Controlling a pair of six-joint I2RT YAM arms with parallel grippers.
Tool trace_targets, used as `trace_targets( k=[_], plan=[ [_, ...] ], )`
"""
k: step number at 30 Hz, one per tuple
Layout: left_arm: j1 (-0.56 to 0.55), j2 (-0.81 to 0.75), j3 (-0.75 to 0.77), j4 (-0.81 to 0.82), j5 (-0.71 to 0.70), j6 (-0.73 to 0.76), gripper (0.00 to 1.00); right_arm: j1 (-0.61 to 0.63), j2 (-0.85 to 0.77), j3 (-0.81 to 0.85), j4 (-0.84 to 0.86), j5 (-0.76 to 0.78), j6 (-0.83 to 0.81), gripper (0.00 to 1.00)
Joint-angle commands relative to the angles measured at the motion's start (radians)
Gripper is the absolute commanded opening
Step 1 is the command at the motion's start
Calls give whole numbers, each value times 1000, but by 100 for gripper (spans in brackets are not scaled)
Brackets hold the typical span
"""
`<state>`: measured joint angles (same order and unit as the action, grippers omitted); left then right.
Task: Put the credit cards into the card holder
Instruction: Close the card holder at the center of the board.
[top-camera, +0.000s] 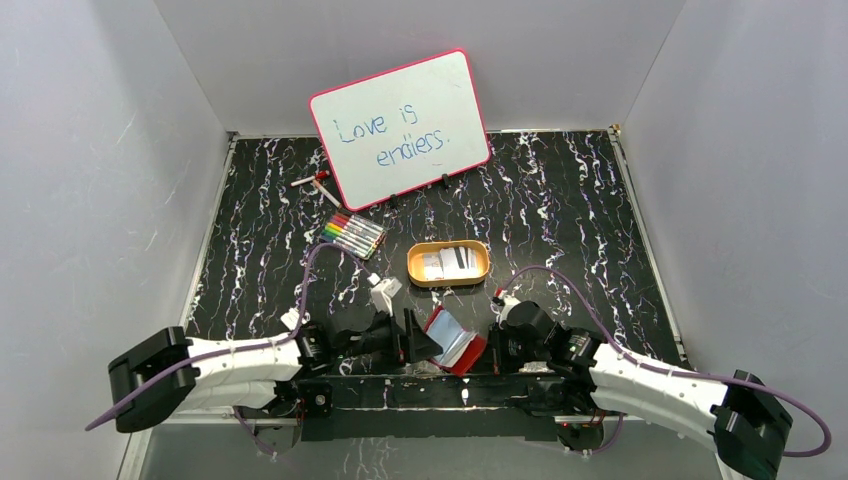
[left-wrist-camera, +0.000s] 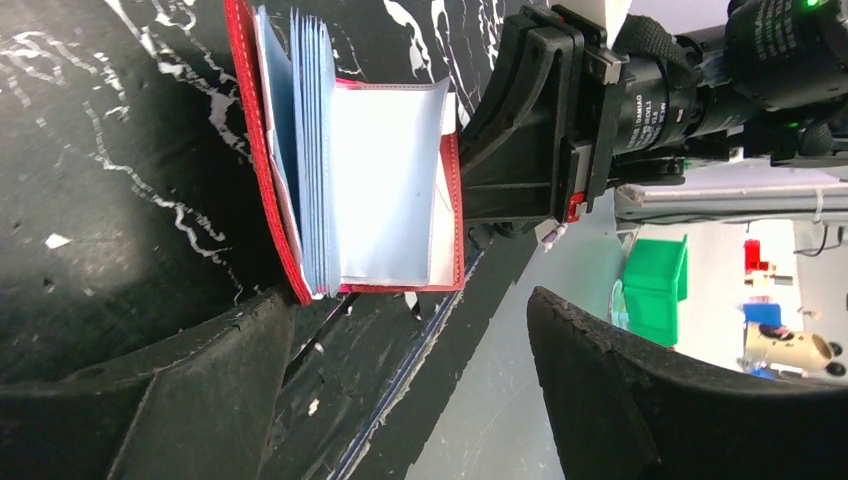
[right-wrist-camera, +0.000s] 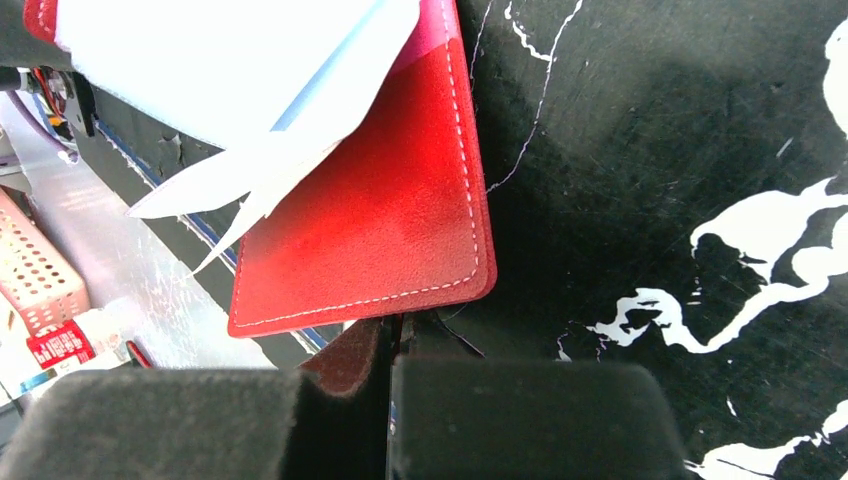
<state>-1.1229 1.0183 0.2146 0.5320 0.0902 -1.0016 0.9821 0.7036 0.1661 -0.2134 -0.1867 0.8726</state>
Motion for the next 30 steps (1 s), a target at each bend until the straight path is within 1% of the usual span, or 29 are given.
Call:
trace_targets(
  k=[1,5,10,14,19,21,30],
  plan=[
    [-2,88,77,121,84,86,84,1,-19,-4,0,16,12,0],
    [-11,172,141,129,149,137,84,1,-33,-9,-8,20,16,0],
    [-28,225,196,125,167,228,85,1,-53,-16,-21,23,20,0],
    [-29,259,254,33,126,297,85,1,-70,-14,-39,35,23,0],
    [-30,311,343,-121,74,400,81,1,-95,-2,-71,56,30,0],
    [-29,320,356,-140,77,422,80,1,-108,7,-83,62,38,0],
    [-29,362,310,-4,207,391,77,1,-178,79,-178,158,141,0]
  ],
)
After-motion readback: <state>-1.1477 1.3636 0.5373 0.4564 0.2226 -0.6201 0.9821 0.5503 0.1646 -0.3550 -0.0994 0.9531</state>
